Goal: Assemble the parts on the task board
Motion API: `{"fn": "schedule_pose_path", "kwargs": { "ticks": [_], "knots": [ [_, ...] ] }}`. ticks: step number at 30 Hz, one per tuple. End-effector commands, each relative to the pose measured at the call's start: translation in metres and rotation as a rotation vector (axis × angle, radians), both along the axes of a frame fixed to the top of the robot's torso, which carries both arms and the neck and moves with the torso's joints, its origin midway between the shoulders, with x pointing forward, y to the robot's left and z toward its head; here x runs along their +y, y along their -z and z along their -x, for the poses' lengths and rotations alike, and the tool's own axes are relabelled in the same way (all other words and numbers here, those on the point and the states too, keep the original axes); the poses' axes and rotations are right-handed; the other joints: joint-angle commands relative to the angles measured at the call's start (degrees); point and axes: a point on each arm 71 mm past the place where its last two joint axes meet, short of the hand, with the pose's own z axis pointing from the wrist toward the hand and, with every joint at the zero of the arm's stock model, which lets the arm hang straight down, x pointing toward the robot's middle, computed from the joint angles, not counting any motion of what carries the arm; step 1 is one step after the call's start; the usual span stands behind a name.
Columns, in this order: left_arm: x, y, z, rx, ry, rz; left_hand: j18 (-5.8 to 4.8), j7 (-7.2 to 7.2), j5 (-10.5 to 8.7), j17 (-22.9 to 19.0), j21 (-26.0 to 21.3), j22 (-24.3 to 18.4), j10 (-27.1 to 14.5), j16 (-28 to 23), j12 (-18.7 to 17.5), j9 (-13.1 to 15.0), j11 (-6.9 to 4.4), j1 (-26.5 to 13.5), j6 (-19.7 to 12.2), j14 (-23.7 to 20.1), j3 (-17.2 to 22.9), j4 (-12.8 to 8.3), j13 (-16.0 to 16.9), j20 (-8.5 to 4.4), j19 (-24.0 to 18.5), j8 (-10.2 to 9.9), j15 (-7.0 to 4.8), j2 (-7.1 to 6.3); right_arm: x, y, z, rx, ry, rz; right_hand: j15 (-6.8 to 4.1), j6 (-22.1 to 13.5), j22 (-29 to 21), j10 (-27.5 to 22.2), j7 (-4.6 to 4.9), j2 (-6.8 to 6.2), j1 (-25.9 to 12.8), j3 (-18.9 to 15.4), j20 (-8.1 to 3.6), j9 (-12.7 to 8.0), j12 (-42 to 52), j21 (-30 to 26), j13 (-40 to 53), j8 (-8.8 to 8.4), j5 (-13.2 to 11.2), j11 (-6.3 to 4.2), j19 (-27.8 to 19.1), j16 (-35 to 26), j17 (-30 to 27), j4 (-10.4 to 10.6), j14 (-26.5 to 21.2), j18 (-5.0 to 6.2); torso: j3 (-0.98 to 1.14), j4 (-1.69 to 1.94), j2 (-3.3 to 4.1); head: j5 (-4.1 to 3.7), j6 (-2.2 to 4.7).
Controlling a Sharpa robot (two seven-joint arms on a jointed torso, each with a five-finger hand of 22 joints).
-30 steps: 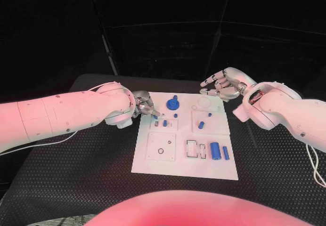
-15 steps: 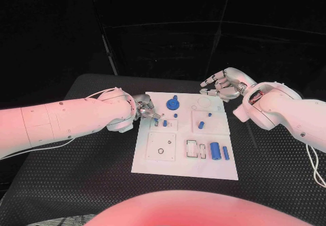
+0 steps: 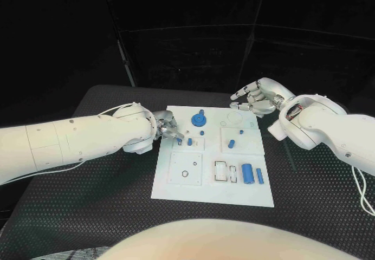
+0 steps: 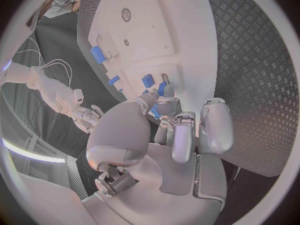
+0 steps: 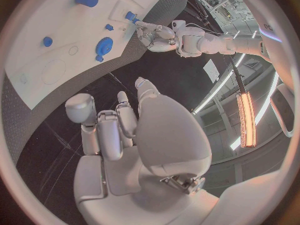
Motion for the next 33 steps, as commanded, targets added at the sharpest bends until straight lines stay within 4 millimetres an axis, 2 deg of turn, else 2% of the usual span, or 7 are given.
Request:
{"fn": "schedule_pose_path", "kwargs": {
  "ticks": [1, 33],
  "knots": [
    [-0.0007, 0.0011, 0.0000, 0.012, 0.021, -0.017, 0.12, -0.32, 0.18, 15.1, 0.1, 0.0, 0.3, 0.2, 0.2, 0.1, -0.05, 0.1, 0.0, 5.8, 7.1, -6.6, 0.0, 0.04, 0.3, 0.2, -0.42, 0.41, 0.0015, -0.0012, 0.0002, -0.002, -0.011, -0.006, -0.43, 0.2, -0.1, 0.0, -0.20, 0.16, -0.2, 0.0, 0.05, -0.1, -0.1, -0.2, 0.0, 0.27, 0.2, -0.39, -0.4, -0.3, 3.7, 0.3, 3.5, 0.41, -0.01, -0.01, -0.02, -0.02, 0.01],
    [-0.0037, 0.0068, 0.0027, 0.058, 0.053, -0.040, 0.13, -0.32, 0.18, 15.1, 0.0, 0.0, 0.3, 0.2, 0.1, 0.1, -0.04, -0.1, 0.0, 5.8, 7.5, -6.6, -0.1, 0.04, 0.3, 0.3, -0.41, 0.28, 0.0018, -0.0005, 0.0001, 0.000, -0.013, -0.005, -0.43, 0.2, -0.1, -0.1, -0.20, 0.18, -0.2, 0.0, 0.04, -0.1, -0.2, -0.3, 0.0, 0.29, 0.2, -0.40, -0.4, -0.3, 3.7, 0.3, 3.5, 0.41, 0.01, 0.01, 0.00, -0.17, 0.01]
  ]
}}
